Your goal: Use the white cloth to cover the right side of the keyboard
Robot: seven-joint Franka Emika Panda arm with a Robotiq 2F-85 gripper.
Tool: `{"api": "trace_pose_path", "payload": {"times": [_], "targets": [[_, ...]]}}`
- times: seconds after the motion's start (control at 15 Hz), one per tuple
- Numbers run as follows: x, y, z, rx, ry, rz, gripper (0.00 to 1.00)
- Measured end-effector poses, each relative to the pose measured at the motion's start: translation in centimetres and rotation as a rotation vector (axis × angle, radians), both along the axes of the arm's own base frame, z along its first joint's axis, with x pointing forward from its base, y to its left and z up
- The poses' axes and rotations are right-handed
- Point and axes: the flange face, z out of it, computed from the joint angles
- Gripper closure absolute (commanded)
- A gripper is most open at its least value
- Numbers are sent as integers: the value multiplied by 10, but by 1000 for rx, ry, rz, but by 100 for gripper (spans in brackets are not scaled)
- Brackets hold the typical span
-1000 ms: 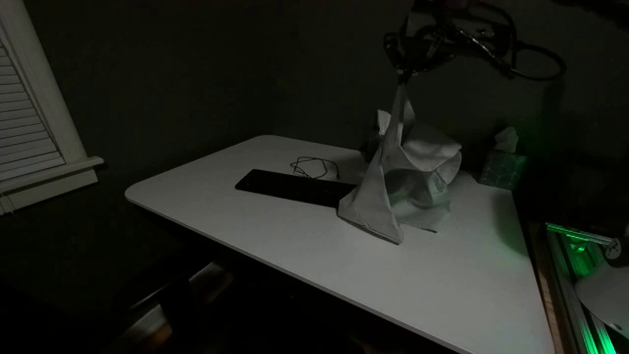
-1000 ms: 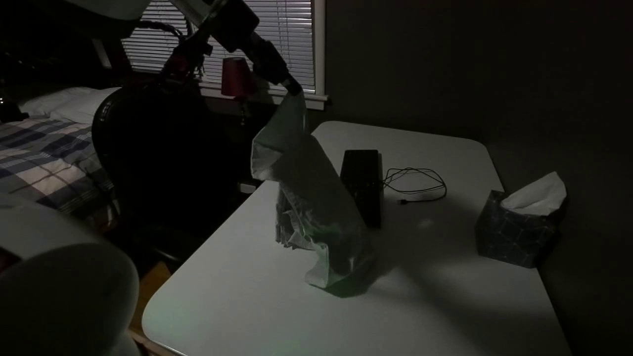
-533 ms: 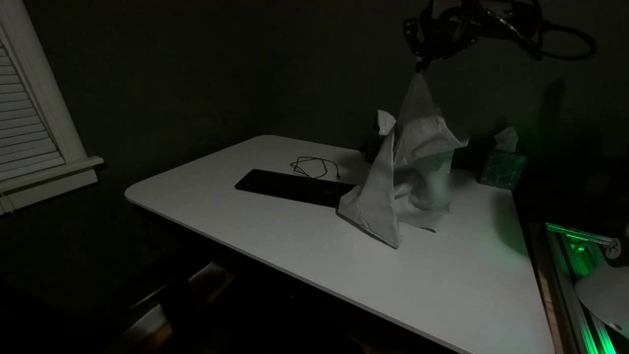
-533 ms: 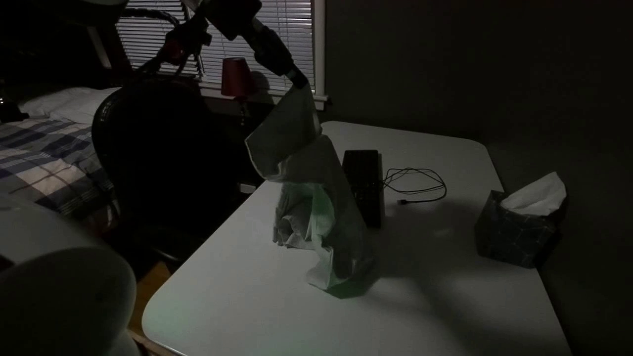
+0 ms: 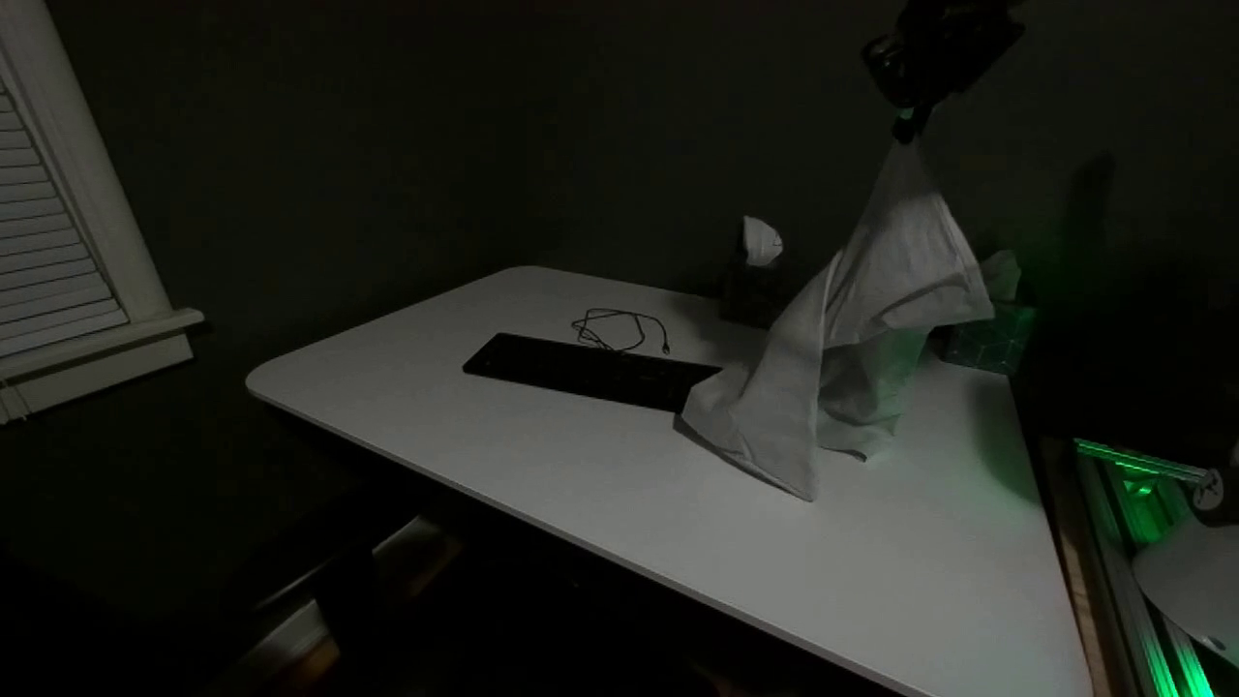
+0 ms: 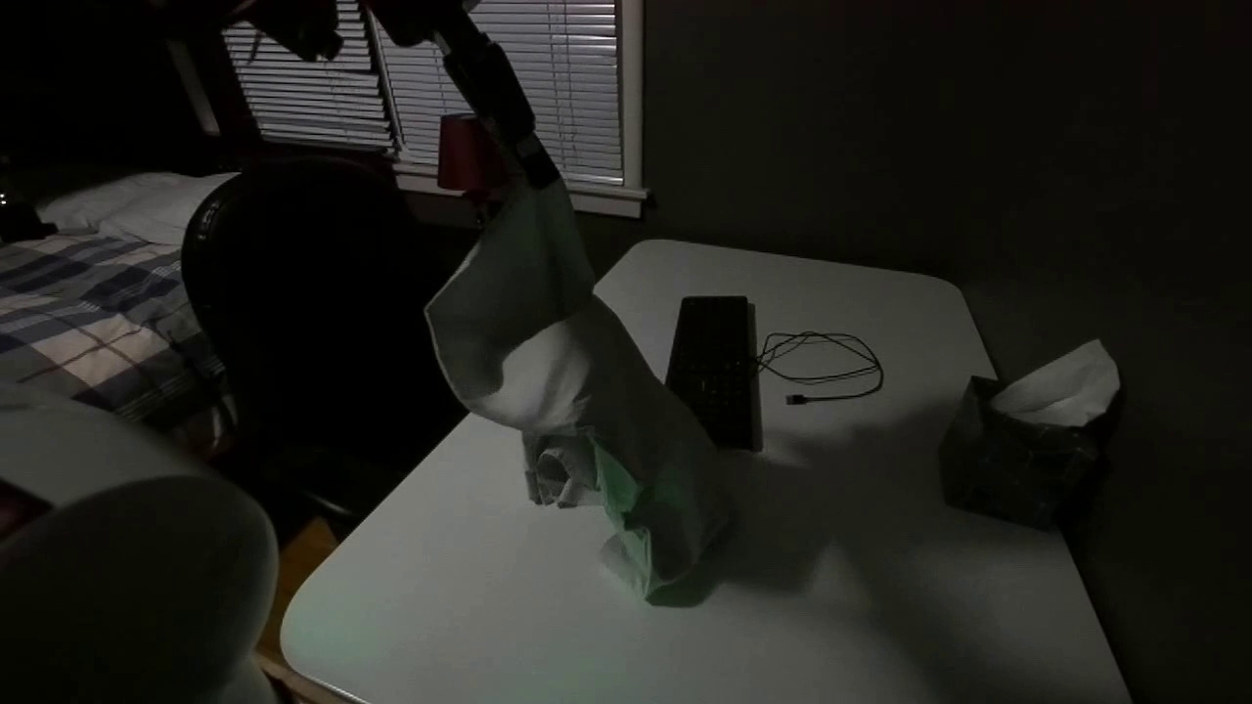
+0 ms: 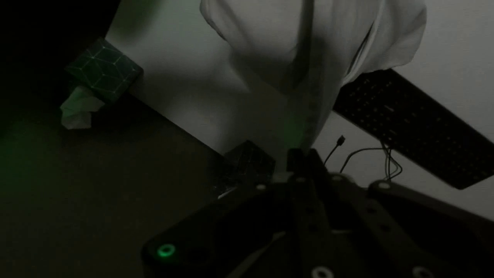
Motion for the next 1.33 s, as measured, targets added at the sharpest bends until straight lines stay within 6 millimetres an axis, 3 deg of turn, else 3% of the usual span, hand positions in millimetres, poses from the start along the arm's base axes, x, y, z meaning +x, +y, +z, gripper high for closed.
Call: {"api": "trace_pose_path", "payload": {"times": [0.27,0.47,0.6,0.87,1.0,1.33], "targets": [[-15,-1,50,7,69,106,99],[-21,-2,101,76,-29,128,97],[-24,-3,114,94,-58,128,97],[-24,-3,113,86,-55,121,99],[-19,-2,124,14,-117,147,99],[-22,18,197,-166,-327,239,99]]}}
